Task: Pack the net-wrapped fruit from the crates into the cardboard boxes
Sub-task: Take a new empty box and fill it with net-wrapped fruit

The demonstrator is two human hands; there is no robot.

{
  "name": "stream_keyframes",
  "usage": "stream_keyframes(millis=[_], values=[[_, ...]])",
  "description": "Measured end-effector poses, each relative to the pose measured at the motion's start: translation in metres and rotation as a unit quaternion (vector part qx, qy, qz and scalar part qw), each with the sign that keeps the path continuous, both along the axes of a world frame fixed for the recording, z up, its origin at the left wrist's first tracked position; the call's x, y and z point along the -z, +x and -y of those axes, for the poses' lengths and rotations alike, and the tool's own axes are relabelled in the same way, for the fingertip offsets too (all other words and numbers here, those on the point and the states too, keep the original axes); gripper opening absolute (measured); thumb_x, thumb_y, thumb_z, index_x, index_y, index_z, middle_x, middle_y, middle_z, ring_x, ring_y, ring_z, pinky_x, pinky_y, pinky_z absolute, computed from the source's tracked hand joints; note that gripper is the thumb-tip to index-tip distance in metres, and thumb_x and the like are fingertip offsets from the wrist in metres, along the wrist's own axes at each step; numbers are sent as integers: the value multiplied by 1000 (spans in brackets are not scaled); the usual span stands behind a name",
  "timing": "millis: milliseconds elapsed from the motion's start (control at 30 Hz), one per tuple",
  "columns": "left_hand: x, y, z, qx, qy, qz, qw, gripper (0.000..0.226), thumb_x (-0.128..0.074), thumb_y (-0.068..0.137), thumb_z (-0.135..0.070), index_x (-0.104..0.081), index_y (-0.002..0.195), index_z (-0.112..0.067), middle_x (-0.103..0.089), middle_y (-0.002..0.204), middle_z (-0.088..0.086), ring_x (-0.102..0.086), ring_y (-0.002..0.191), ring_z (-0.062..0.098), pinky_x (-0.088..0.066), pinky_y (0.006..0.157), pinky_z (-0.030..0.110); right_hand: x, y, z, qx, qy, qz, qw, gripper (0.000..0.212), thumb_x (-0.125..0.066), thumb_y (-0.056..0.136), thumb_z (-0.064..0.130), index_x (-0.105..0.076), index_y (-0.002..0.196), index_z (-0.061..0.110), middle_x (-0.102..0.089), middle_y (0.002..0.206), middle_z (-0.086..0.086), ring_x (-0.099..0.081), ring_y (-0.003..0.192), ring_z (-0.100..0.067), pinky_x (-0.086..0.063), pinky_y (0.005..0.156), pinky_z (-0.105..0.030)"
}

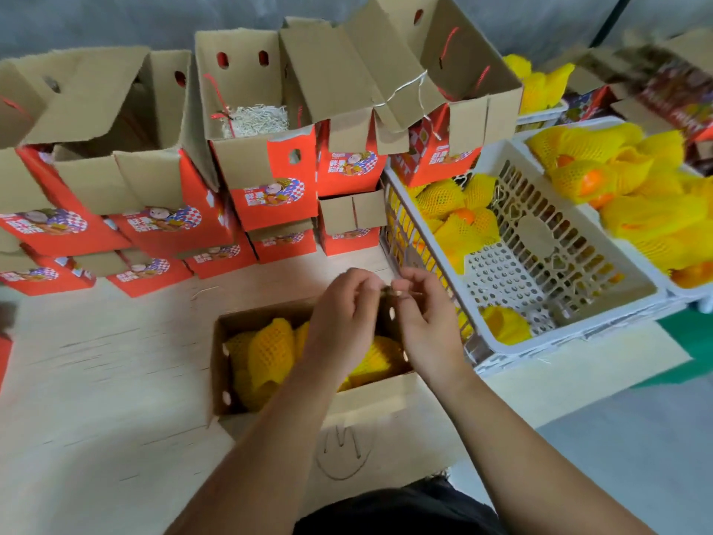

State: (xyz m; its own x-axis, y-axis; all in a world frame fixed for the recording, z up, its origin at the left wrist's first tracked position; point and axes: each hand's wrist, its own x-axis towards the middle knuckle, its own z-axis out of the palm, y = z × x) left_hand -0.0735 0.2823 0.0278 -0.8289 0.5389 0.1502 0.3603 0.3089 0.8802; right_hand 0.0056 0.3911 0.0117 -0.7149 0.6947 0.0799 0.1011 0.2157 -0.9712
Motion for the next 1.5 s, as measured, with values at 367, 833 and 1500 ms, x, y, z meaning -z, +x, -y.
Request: stream_keyframes(millis=[367,833,1500], values=[[27,9,-208,101,-242,-179,948,33,-41,104,-36,-72,105,-25,-74,100,1,-66,99,28,-45,85,43,15,13,-227,-203,122,266,934,17,-52,101,13,-57,118,13,-65,100,-7,-60,86,-25,-44,68,-36],[37,11,-232,52,-460,-252,850,28,-46,98,-17,-68,112,-29,-72,107,-6,-58,109,22,-32,103,38,90,-20,-228,-547,306,415,659,80,-75,88,42,-36,154,20,-49,148,-8,-60,118,-28,-52,94,-34],[40,10,-240,55,-553,-233,798,26,-59,88,-13,-66,105,-31,-70,99,-11,-56,112,17,-24,98,35,66,-10,-254,-573,261,519,577,37,-55,102,17,-57,137,5,-62,130,-13,-67,103,-28,-61,79,-38]])
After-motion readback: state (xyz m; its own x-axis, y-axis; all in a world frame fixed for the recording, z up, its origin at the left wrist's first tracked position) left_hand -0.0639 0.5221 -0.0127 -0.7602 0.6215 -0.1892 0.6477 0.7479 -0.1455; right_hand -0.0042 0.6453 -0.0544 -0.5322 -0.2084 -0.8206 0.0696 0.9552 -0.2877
